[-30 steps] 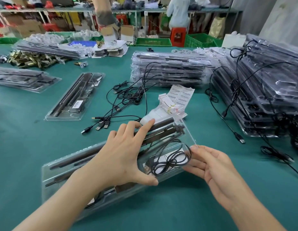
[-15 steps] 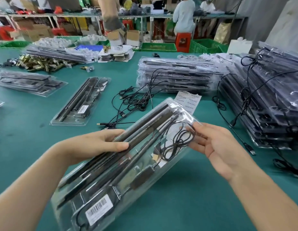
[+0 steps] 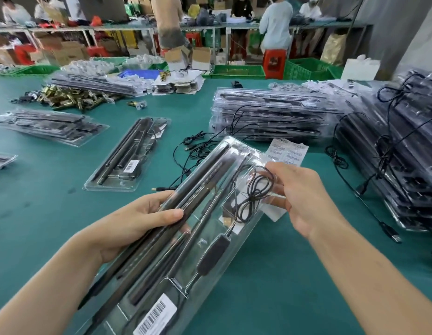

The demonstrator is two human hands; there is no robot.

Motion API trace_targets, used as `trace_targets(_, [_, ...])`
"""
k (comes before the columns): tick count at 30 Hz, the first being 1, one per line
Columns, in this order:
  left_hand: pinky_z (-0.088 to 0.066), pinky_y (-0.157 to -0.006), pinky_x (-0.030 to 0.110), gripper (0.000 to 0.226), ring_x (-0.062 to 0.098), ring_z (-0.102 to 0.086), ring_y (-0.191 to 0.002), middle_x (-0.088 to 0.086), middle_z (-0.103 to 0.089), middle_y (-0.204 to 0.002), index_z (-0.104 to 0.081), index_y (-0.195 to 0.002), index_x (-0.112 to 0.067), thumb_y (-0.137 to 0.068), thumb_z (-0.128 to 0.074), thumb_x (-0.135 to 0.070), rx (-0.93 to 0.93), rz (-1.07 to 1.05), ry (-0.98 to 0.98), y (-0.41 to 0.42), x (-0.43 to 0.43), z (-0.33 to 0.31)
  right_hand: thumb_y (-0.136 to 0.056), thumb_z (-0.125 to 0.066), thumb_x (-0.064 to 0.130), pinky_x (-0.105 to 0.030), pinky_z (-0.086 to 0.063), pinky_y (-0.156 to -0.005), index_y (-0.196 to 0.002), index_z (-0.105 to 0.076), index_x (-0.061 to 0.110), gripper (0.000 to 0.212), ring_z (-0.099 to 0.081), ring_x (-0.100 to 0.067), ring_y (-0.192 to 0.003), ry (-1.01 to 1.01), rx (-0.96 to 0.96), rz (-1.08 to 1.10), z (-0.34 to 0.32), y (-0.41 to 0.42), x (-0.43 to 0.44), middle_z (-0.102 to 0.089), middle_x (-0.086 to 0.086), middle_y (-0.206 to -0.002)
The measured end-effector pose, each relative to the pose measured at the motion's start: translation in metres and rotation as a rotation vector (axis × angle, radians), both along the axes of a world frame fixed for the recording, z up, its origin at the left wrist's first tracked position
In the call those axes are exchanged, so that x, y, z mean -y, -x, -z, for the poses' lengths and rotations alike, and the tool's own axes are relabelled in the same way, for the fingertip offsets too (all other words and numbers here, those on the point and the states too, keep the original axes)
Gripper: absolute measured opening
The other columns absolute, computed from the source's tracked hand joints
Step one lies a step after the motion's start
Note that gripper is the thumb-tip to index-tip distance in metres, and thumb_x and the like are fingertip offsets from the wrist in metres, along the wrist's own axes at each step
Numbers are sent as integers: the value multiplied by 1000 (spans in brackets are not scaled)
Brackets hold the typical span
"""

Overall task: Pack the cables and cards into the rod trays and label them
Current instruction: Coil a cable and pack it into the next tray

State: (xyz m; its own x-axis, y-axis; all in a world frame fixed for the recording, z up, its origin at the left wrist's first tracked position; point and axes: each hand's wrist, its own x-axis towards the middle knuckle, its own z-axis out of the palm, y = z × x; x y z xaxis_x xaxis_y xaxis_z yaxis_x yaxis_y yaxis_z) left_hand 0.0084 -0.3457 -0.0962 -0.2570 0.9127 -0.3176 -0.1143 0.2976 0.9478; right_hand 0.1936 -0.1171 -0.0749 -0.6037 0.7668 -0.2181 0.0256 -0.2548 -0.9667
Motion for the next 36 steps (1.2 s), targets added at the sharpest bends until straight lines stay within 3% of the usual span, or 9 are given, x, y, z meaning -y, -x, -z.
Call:
trace_targets(3, [-60, -87, 51, 53, 35, -64, -99, 25, -71, -117, -65, -130, -20, -83, -79, -41, 3, -46, 13, 5, 3, -3, -90, -66, 11, -24, -55, -51, -90, -71, -7, 19, -66, -14, -60, -20, 5, 13, -2, 15, -2, -72, -8, -74])
trace_targets(7, [-62, -84, 43, 53, 31, -66, -94, 23, -71, -115, -64, -129, -15, -85, -76, -42, -3, -39, 11, 10, 5, -6, -90, -68, 11, -24, -55, -52, -83, -72, 3, 12, -65, -11, -57, 15, 8, -18, -2, 26, -7, -71, -4, -69])
trace_targets(12, [-62, -78, 37, 45, 24, -71, -88, 19, -72, -111, -65, -128, -16, -90, -75, -39, 35, -39, 3, 16, 8, -4, -96, -67, 13, -24, -58, -57, -96, -71, 2, 12, -71, -11, -64, 76, -32, -121, 3, 33, -14, -77, -4, -79])
trace_targets(16, [-61, -76, 34, 33, 24, -73, -89, 21, -73, -111, -65, -127, -16, -97, -71, -28, 35, -39, -12, 11, 5, 2, -94, -69, 15, -24, -57, -53, -104, -69, 3, 15, -71, -12, -62, 214, -40, -110, 5, 38, -15, -78, -6, -82])
trace_targets(29, [-60, -68, 32, 22, 23, -70, -77, 20, -72, -96, -68, -110, -11, -91, -67, -22, -52, -131, -92, -4, 15, 2, -94, -68, 14, -22, -59, -67, -108, -73, 0, 21, -74, -15, -75, 68, 61, -374, -5, 29, -27, -78, -12, -99])
trace_targets(36, [-60, -70, 34, 18, 24, -69, -79, 19, -71, -99, -67, -110, -9, -95, -67, -19, -33, -117, -88, -4, 10, 7, -95, -66, 9, -27, -62, -65, -105, -73, -2, 16, -70, -15, -68, 88, 61, -289, -1, 32, -27, -76, -9, -88])
